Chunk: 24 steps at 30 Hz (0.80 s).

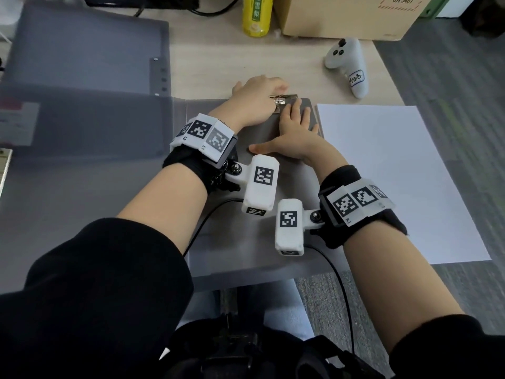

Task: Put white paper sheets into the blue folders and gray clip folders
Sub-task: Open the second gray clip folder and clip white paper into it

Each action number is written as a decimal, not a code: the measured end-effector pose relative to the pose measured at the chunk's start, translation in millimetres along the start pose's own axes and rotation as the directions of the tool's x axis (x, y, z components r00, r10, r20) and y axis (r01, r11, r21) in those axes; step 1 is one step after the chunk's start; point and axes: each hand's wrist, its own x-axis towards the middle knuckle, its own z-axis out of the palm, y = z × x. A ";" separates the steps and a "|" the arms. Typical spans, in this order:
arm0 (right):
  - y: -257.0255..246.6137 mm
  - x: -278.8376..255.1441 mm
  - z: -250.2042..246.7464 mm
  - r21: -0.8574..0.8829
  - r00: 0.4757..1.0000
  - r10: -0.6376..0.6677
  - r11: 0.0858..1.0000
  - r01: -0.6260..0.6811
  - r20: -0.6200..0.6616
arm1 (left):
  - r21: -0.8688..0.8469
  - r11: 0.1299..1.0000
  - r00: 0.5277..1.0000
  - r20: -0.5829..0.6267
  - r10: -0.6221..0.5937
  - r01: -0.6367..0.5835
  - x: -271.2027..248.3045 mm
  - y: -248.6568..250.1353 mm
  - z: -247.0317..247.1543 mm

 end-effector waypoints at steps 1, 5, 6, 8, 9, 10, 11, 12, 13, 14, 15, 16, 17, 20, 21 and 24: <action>2.0 0.6 0.6 0.012 1.000 0.000 1.000 0.001 -0.014 | 0.019 1.000 1.000 -0.020 0.009 -0.008 -3.8 2.3 -0.9; 13.5 -0.6 -0.8 0.236 0.993 -0.041 0.970 0.067 -0.114 | -0.031 0.995 0.979 -0.182 0.090 -0.097 -18.3 8.0 -1.0; 17.0 -3.1 -1.9 0.348 0.987 -0.035 0.933 0.090 -0.160 | -0.052 0.992 0.974 -0.206 0.099 -0.112 -21.2 7.8 0.7; 22.1 -13.5 -4.3 0.511 0.957 0.024 0.849 0.133 -0.288 | -0.089 0.989 0.966 -0.243 0.090 -0.115 -27.5 8.1 5.7; 26.0 -20.1 -5.4 0.564 0.936 0.068 0.812 0.149 -0.345 | -0.106 0.986 0.960 -0.264 0.095 -0.126 -32.9 10.5 8.8; 29.3 -27.3 -7.0 0.597 0.916 0.107 0.786 0.161 -0.388 | -0.123 0.981 0.951 -0.287 0.112 -0.152 -37.7 13.3 11.5; 32.8 -36.1 -7.6 0.619 0.891 0.140 0.765 0.179 -0.431 | -0.134 0.975 0.943 -0.304 0.133 -0.180 -44.0 17.7 14.8; 35.8 -45.4 -7.8 0.632 0.864 0.159 0.746 0.212 -0.477 | -0.141 0.969 0.937 -0.316 0.148 -0.201 -50.0 21.6 17.7; 40.5 -54.8 -5.7 0.647 0.838 0.178 0.722 0.245 -0.516 | -0.149 0.965 0.933 -0.322 0.159 -0.215 -56.9 25.4 21.8; 43.8 -65.4 -4.0 0.656 0.817 0.189 0.703 0.275 -0.545 | -0.158 0.961 0.931 -0.327 0.164 -0.226 -62.7 28.6 25.3; 46.9 -73.1 -1.2 0.656 0.793 0.204 0.694 0.296 -0.574 | -0.165 0.958 0.929 -0.329 0.172 -0.236 -68.4 32.2 28.2; 49.6 -82.7 1.6 0.646 0.766 0.219 0.698 0.309 -0.604 | -0.170 0.955 0.930 -0.320 0.181 -0.245 -74.4 36.1 32.5; 54.5 -90.8 5.5 0.633 0.737 0.235 0.706 0.318 -0.633 | -0.170 0.954 0.933 -0.305 0.189 -0.249 -81.3 40.4 37.9; 69.0 -111.2 15.3 0.605 0.662 0.279 0.725 0.329 -0.695 | -0.179 0.954 0.943 -0.274 0.188 -0.242 -98.2 53.7 55.5; 74.8 -117.5 18.5 0.598 0.644 0.290 0.731 0.328 -0.708 | -0.181 0.953 0.945 -0.264 0.191 -0.243 -104.1 59.1 62.5; 90.9 -133.3 26.3 0.557 0.593 0.308 0.775 0.297 -0.744 | -0.201 0.948 0.953 -0.228 0.199 -0.246 -118.3 71.7 81.2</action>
